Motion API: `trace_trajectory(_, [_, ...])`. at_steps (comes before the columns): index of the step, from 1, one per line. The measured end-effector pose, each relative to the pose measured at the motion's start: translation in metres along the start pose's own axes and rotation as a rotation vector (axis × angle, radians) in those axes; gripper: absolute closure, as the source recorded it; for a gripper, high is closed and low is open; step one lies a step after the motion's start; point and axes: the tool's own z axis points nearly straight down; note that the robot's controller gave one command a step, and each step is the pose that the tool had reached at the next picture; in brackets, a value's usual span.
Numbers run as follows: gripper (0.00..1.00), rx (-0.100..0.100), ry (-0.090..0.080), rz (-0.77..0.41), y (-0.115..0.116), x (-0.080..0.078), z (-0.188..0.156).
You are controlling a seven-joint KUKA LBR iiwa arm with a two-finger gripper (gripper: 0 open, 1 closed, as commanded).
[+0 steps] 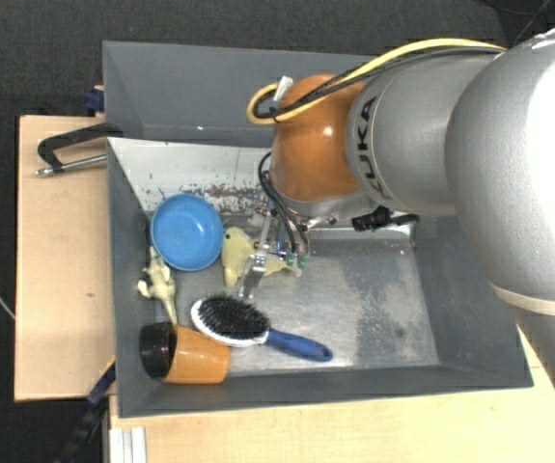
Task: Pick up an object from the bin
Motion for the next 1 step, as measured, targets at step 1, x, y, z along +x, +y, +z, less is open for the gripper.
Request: trace_trajectory(1, [0.00, -0.001, 0.002, 0.256, 0.0041, -0.0067, 0.0387])
